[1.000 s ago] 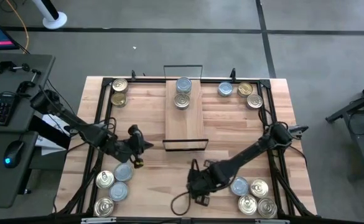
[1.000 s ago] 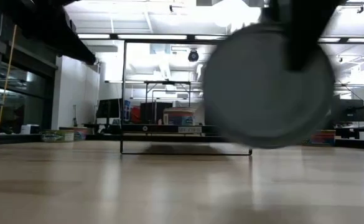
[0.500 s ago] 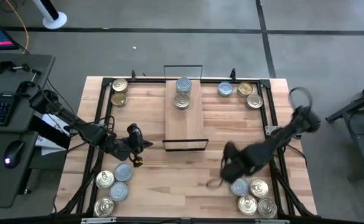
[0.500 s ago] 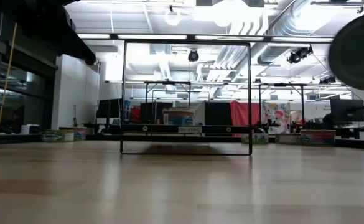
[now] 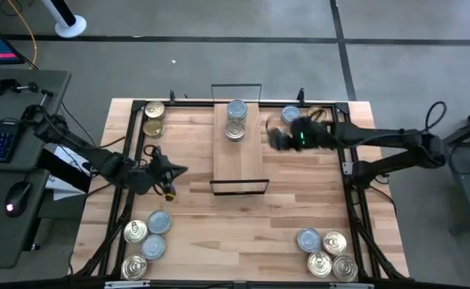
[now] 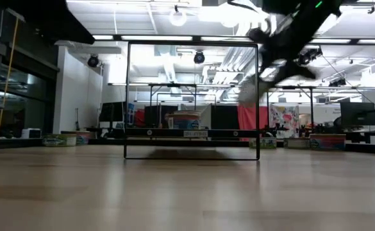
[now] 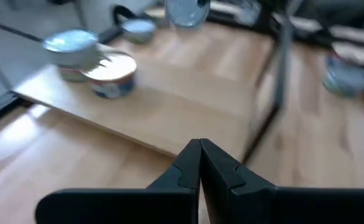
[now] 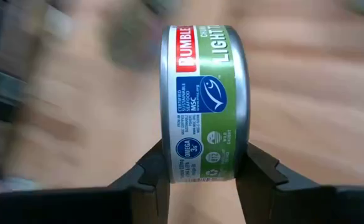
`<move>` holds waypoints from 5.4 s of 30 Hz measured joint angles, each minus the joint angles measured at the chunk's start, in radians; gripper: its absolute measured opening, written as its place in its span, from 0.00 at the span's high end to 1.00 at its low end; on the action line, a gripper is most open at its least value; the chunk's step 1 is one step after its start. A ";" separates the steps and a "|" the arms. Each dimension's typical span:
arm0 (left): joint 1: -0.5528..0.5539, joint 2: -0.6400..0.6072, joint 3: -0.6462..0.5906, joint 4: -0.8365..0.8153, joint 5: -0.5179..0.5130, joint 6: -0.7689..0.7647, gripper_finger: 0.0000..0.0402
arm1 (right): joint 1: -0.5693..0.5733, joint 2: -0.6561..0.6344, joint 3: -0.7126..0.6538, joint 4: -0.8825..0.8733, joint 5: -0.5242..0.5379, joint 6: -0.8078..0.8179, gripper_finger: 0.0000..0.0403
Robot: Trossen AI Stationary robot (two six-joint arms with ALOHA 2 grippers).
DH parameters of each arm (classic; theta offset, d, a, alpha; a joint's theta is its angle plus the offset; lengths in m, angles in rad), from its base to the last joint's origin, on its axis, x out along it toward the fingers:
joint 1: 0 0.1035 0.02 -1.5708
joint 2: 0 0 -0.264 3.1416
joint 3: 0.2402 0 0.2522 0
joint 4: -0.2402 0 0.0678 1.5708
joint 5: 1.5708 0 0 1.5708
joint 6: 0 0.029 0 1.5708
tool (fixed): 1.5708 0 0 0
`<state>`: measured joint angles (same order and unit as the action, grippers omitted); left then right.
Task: Stack canned seafood by type on shelf
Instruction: Stack the green tuna can on top of the green tuna can on the shelf, then adjust the pink and blue tuna cans
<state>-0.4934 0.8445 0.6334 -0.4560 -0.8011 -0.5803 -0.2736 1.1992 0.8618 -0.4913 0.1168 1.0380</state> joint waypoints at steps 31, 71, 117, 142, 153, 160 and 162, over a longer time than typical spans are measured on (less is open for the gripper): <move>0.398 0.042 0.010 0.187 0.095 -0.120 1.00 | -0.320 0.582 0.188 0.810 -0.300 0.300 0.73; 0.537 0.040 0.010 0.184 0.241 -0.010 1.00 | -0.236 0.601 0.252 0.707 -0.224 0.468 0.39; 0.562 -0.021 0.009 0.158 0.302 -0.011 1.00 | -0.277 0.473 0.433 0.028 -0.495 -0.175 0.39; 0.648 0.160 0.009 0.639 0.453 -0.098 1.00 | -0.534 0.042 -0.127 -0.346 0.297 -0.280 0.99; 0.540 0.308 0.009 0.953 0.523 -0.015 1.00 | -0.545 0.049 -0.238 -0.233 0.345 -0.321 1.00; 0.469 0.238 0.058 0.871 0.377 0.058 1.00 | -0.545 0.049 -0.239 -0.188 0.343 -0.383 1.00; 0.465 0.216 0.079 0.771 0.351 0.058 1.00 | -0.545 0.048 -0.239 -0.178 0.329 -0.384 1.00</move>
<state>-0.0284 1.0608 0.7128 0.3147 -0.4501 -0.5220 -0.8185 1.2476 0.6224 -0.6689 0.4457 0.6540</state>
